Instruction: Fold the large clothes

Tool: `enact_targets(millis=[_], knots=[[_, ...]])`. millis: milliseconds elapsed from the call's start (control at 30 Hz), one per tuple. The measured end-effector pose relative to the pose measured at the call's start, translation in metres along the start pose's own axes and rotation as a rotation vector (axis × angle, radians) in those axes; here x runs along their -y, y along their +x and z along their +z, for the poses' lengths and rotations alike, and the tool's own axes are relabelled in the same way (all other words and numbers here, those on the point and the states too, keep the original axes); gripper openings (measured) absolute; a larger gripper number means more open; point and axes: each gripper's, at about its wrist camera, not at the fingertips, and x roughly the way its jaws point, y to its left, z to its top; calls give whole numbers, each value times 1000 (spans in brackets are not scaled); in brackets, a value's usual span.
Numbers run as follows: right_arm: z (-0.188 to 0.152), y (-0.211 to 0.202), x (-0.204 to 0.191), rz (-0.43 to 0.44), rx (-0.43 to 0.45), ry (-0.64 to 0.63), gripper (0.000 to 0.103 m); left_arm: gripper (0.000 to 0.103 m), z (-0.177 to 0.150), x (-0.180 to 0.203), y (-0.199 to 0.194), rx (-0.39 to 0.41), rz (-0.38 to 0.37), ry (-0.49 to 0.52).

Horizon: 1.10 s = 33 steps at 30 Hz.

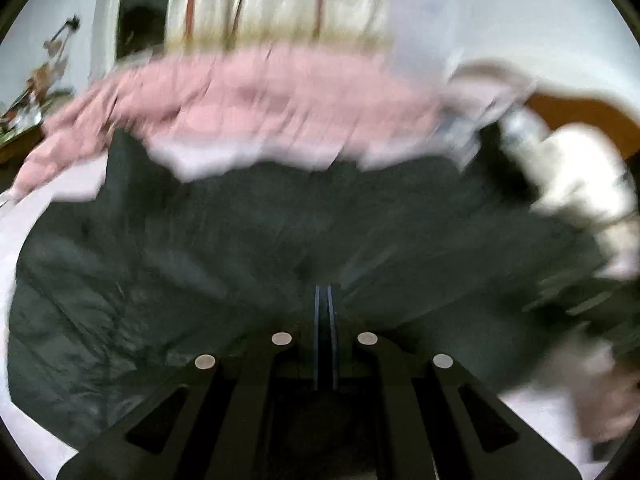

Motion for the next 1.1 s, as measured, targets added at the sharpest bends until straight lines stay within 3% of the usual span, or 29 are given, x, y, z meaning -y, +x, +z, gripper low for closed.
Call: enact_targets(millis=[33, 100, 200, 300, 467, 600, 733, 867, 967, 1033, 1100], knots=[[-3, -1, -7, -11, -6, -17, 0, 4, 3, 5, -12, 27, -43, 3], [-9, -3, -11, -26, -19, -10, 0, 0, 5, 16, -14, -2, -93, 25], [-18, 4, -3, -48, -45, 44, 0, 0, -6, 21, 14, -106, -95, 46], [-23, 15, 10, -51, -112, 75, 0, 0, -22, 13, 48, -228, -129, -6], [-24, 32, 22, -46, -187, 108, 0, 1, -28, 3, 61, -283, -161, -76], [-24, 33, 23, -39, -184, 114, 0, 1, -26, 13, 56, -262, -114, -25], [-17, 16, 30, -21, -120, 108, 0, 1, 0, -6, 14, -53, -12, 39], [-5, 5, 48, -118, -60, 108, 0, 1, 30, -49, 21, -88, 162, 71], [7, -4, 66, -189, 0, 113, 0, 1, 35, -95, 35, -160, 236, 1], [16, -5, 80, -307, 11, 90, 0, 1, 30, -124, 41, -200, 200, -97], [18, -2, 103, -403, -36, 137, 0, 1, 18, -148, 37, -188, 166, -235]])
